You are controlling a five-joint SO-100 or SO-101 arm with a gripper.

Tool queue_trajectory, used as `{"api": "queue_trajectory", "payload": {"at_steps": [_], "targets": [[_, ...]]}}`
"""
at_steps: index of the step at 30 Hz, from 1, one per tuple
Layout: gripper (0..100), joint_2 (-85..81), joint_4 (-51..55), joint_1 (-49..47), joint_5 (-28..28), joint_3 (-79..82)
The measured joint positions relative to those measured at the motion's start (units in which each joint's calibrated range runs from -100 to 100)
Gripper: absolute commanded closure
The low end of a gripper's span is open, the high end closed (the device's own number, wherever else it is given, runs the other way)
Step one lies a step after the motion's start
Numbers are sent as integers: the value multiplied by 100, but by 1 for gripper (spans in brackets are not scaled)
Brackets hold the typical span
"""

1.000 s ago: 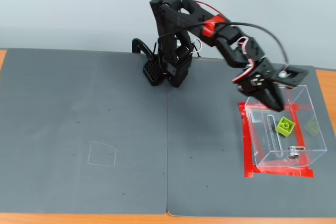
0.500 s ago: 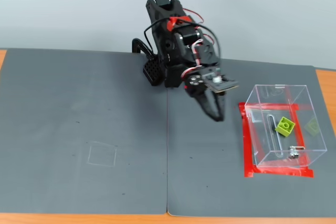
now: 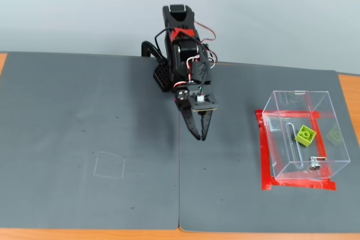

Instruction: Pick the green lego block and place it into the transparent box

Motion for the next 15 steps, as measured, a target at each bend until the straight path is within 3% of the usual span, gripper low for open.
{"api": "queue_trajectory", "payload": {"at_steps": [9, 15], "targets": [[98, -790, 17, 133, 0, 700], [98, -799, 668, 354, 5, 745]]}}
